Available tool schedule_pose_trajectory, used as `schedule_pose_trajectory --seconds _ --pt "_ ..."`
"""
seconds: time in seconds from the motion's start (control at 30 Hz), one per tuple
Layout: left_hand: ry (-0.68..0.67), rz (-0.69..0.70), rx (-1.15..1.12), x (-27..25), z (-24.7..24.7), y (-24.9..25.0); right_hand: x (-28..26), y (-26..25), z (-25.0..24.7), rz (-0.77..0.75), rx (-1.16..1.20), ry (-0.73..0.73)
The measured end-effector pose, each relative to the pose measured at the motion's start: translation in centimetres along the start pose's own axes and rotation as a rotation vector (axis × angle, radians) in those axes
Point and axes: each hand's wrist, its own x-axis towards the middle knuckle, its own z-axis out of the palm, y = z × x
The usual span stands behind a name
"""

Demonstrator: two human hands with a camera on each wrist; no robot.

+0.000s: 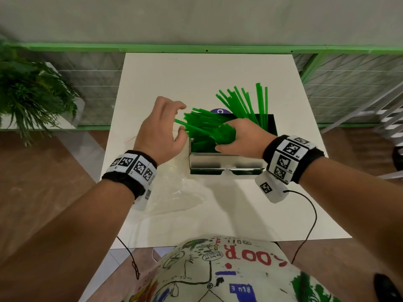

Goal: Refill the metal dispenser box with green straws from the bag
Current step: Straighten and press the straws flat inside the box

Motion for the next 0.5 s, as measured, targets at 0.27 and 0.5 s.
schedule_pose_trajectory --seconds 0.27,0.5 --pt "0.171 -0.105 -0.179 -0.1 -1.0 -0.3 0.3 -2.2 2.2 -0.133 -0.001 0.220" --pt "0.435 -0.115 -0.350 1.3 -2.3 0.4 0.8 -4.6 3.2 -0.181 0.182 0.365"
